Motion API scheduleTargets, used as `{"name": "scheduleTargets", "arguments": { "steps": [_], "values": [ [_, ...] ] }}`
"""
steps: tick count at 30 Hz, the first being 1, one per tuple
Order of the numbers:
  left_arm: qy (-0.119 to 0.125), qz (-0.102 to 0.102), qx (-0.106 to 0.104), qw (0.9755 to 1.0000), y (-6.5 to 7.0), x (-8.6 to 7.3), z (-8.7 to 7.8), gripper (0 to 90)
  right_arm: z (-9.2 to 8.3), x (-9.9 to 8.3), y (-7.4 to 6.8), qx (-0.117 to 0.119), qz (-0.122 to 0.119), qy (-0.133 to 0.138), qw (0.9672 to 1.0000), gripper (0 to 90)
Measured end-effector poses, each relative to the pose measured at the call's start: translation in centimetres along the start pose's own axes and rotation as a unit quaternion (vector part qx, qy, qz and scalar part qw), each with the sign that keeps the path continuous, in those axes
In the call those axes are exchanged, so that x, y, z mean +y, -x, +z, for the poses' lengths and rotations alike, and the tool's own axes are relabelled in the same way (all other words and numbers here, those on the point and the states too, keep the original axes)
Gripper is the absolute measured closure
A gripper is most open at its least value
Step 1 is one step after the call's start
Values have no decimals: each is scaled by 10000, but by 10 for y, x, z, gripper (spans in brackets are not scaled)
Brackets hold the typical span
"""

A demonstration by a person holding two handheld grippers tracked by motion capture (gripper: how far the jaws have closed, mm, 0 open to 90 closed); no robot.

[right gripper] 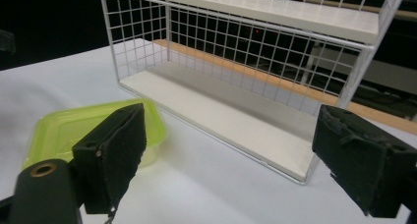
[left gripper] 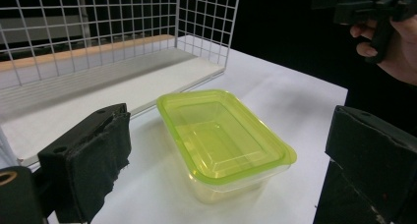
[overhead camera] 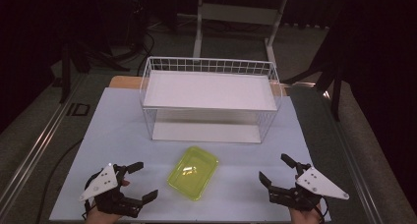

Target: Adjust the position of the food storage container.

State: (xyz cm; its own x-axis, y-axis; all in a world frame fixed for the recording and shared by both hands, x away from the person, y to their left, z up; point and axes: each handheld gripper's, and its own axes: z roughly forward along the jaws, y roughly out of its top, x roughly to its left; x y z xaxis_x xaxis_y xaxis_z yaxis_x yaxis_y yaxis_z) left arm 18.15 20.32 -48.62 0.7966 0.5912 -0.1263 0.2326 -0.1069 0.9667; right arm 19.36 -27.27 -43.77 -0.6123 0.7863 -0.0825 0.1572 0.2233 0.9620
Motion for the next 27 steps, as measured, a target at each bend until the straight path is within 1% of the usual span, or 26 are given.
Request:
{"name": "scheduleTargets", "arguments": {
  "steps": [2,3,5,7,9,10,11,12,14,15,16,17,18,19,20,21,22,23,24,25,26,27],
  "values": [
    [-14,-12,9,10000,0,0,1,42,0,1,-3,79,-32,54,9999,126],
    [-26,-13,-16,10000,0,-1,1,42,0,1,-3,79,-32,54,9999,126],
    [-32,-21,5,10000,0,-1,2,49,-1,1,-3,74,-34,70,9999,126],
    [-62,-23,-19,10000,3,-1,4,56,-2,3,-4,114,-26,129,9998,126],
    [-81,-42,-39,10000,4,0,5,57,-2,3,-5,77,-33,137,9999,126],
    [-33,-99,-111,9999,5,1,6,58,-2,3,-4,94,-10,141,9999,127],
    [-17,-135,-175,9998,6,1,6,88,-2,4,-4,103,40,143,9998,127],
    [-10,-151,-225,9996,7,2,8,155,-1,4,-4,129,52,146,9998,127],
    [-89,-157,-226,9996,9,4,12,208,0,5,-3,190,87,157,9997,127],
    [-111,-117,-264,9995,9,6,14,267,1,6,-3,215,89,153,9996,127],
    [-131,-68,-252,9996,11,7,16,318,2,7,-3,229,76,147,9996,127],
    [-213,-27,-282,9994,12,9,18,353,2,7,-4,237,87,148,9996,128],
    [-249,31,-359,9990,14,11,21,440,2,7,-4,247,93,146,9995,128],
    [-328,104,-360,9988,16,13,24,468,3,7,-3,267,102,144,9995,128],
    [-425,116,-426,9981,17,15,28,530,3,7,-3,284,112,147,9994,129],
    [-515,145,-493,9974,19,16,32,616,3,7,-3,297,124,142,9994,129],
    [-627,205,-477,9967,21,17,35,626,3,7,-4,301,146,117,9994,129],
    [-739,247,-558,9954,23,18,40,696,4,7,-3,304,148,109,9994,129],
    [-802,294,-600,9945,26,19,45,725,4,6,-3,326,154,105,9993,130],
    [-896,313,-593,9937,29,19,49,757,4,6,-3,337,159,93,9993,130],
    [-961,300,-688,9925,30,18,54,802,4,6,-3,339,167,79,9993,130],
    [-1000,312,-685,9921,32,18,58,816,4,6,-3,355,175,75,9992,130]
  ]
}}
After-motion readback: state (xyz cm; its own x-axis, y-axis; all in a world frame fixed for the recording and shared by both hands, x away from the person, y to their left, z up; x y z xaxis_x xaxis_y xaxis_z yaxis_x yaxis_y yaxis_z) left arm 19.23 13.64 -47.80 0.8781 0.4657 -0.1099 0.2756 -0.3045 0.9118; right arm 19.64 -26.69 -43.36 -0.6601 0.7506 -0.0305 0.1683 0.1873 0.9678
